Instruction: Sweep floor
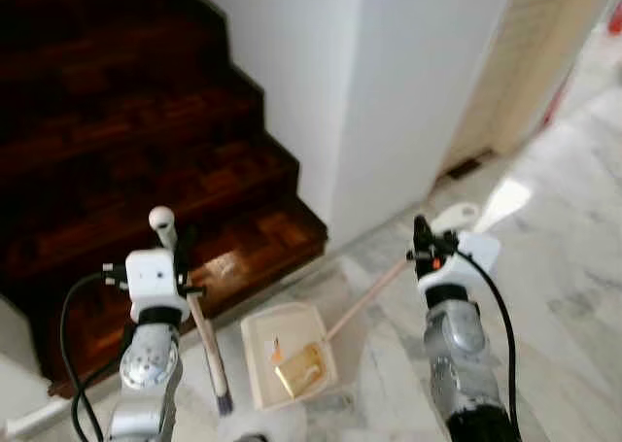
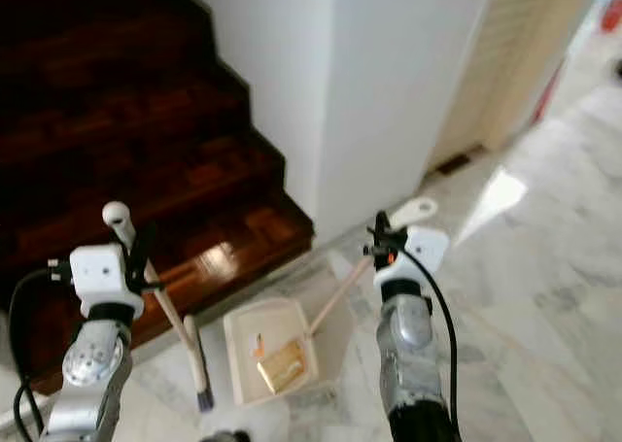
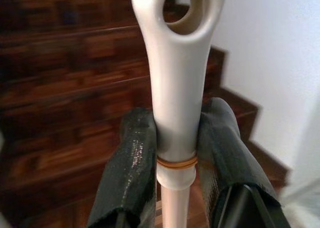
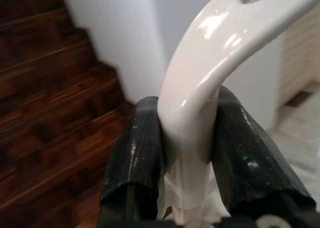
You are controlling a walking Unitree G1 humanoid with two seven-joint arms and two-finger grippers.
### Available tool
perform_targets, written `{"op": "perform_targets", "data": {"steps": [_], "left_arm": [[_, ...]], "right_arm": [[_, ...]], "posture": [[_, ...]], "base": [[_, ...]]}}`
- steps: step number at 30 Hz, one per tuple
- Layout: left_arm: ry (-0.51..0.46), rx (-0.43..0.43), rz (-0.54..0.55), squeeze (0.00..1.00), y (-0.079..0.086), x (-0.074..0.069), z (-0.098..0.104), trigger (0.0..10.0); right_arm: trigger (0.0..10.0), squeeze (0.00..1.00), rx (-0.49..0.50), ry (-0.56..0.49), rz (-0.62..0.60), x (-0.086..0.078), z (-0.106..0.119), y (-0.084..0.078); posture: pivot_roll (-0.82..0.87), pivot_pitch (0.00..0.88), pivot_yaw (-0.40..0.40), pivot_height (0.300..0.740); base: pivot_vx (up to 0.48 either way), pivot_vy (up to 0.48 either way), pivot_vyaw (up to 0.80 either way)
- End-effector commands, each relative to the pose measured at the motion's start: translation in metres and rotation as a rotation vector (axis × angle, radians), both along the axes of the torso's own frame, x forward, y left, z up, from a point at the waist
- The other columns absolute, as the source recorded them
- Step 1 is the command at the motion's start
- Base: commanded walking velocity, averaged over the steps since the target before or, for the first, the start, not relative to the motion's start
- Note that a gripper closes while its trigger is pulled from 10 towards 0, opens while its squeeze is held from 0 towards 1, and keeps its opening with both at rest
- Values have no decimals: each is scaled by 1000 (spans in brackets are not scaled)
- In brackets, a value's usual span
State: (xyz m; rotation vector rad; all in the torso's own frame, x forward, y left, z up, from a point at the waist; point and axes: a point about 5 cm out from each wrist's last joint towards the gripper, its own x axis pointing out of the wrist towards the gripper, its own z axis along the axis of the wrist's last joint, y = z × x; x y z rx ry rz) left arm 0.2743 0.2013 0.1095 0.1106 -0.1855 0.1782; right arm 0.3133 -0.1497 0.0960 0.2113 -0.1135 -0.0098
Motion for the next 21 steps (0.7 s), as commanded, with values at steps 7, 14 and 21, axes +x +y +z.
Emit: {"op": "perform_targets", "data": {"steps": [7, 14, 21], "left_arm": [[-31, 5, -4, 0, -4, -1, 7, 10000], [-22, -2, -2, 0, -5, -1, 6, 10000], [-15, -15, 2, 0, -4, -1, 5, 10000]], "right_arm": [[10000, 0, 15, -56, -17, 2, 13, -5], [10000, 0, 34, -49, -7, 3, 12, -3], [10000, 0, 55, -45, -11, 3, 12, -4]], "posture": [[89, 81, -28, 740], [88, 77, -31, 740], [89, 77, -32, 740]], "base": [[0, 0, 800], [0, 0, 457], [0, 0, 0]]}}
